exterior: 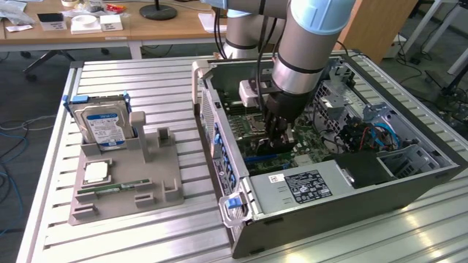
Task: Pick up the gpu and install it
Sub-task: 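Press down on the gpu until it lock into place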
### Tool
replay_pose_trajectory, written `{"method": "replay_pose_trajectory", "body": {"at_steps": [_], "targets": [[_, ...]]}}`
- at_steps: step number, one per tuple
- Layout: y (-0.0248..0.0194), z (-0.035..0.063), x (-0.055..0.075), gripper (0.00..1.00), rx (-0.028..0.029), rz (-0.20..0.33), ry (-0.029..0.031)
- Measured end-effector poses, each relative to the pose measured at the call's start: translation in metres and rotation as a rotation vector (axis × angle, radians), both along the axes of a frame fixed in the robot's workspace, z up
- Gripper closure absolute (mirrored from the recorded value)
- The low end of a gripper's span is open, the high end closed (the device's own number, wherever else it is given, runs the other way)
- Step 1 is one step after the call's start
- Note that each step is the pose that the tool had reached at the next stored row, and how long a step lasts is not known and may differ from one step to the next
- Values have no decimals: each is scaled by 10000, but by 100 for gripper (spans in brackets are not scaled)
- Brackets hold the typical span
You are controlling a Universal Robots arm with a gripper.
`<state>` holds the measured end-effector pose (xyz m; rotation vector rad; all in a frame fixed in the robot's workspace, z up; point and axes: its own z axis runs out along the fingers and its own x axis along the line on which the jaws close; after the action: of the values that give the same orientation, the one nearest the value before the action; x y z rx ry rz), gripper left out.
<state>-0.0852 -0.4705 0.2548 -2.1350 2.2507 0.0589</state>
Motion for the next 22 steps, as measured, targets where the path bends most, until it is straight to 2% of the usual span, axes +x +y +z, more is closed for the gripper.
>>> {"method": "replay_pose_trajectory", "body": {"at_steps": [9,10,22], "targets": [[0,-80,-3,73,-1,15,1],[0,-80,-3,73,74,15,0],[0,-80,-12,73,74,15,0]]}}
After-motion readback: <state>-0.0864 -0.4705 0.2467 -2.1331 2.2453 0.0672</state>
